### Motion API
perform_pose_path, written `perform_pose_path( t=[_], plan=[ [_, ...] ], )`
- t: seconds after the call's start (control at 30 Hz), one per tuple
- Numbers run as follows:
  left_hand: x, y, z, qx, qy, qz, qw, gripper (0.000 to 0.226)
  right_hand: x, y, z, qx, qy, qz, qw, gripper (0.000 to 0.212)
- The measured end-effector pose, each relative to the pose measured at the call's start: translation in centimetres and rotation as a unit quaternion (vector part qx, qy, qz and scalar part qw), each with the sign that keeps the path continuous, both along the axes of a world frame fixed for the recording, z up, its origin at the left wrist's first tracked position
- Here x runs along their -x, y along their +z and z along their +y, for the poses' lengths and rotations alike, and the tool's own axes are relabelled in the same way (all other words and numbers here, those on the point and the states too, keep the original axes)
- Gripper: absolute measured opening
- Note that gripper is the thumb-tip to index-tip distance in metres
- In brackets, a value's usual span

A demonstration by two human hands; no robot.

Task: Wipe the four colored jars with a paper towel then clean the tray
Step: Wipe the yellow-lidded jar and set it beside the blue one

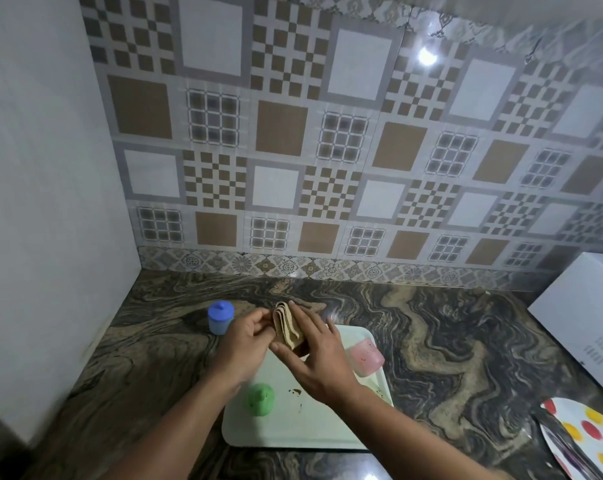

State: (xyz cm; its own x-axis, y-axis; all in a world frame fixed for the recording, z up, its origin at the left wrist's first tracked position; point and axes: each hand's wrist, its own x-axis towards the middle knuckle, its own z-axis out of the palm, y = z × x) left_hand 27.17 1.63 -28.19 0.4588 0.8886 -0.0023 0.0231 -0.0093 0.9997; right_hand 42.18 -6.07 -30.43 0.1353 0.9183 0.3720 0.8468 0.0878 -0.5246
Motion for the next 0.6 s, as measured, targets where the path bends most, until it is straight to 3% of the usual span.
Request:
perform_pose_path(
  t=[0.07,0.1,0.17,0.2,0.27,0.33,0.43,0.5,0.6],
  plan=[
    [0.0,0.1,-0.4,-0.022,-0.027,0.005,0.999,0.022,0.0,0.5,0.0,-0.006,0.001,0.192,0.981,0.071],
    [0.0,0.1,-0.6,-0.029,-0.029,0.005,0.999,0.018,0.0,1.0,0.3,0.01,-0.02,0.346,0.938,0.064],
    [-0.1,0.1,-1.0,-0.036,-0.026,-0.002,0.999,0.012,-0.8,1.5,1.1,0.086,-0.091,0.598,0.791,0.057],
    [-0.1,0.0,-1.1,-0.037,-0.026,-0.005,0.999,0.012,-1.4,1.8,1.3,0.112,-0.112,0.666,0.729,0.058],
    [0.1,-0.1,-1.1,-0.04,-0.026,-0.006,0.999,0.012,-2.6,2.1,1.5,0.107,-0.144,0.71,0.681,0.06],
    [0.3,-0.3,-1.0,-0.038,-0.021,-0.003,0.999,0.013,-3.2,2.9,1.4,0.071,-0.163,0.717,0.674,0.064],
    [0.5,-0.6,-0.7,-0.031,0.0,0.006,0.999,0.016,-3.6,4.0,1.0,0.033,-0.102,0.725,0.68,0.081],
    [0.5,-0.5,-0.6,-0.027,0.006,0.007,1.0,0.016,-3.8,4.0,1.0,0.027,-0.084,0.682,0.726,0.085],
    [0.3,-0.5,-0.7,-0.027,0.006,0.005,1.0,0.016,-3.4,3.7,1.0,0.001,-0.099,0.526,0.845,0.065]
  ],
)
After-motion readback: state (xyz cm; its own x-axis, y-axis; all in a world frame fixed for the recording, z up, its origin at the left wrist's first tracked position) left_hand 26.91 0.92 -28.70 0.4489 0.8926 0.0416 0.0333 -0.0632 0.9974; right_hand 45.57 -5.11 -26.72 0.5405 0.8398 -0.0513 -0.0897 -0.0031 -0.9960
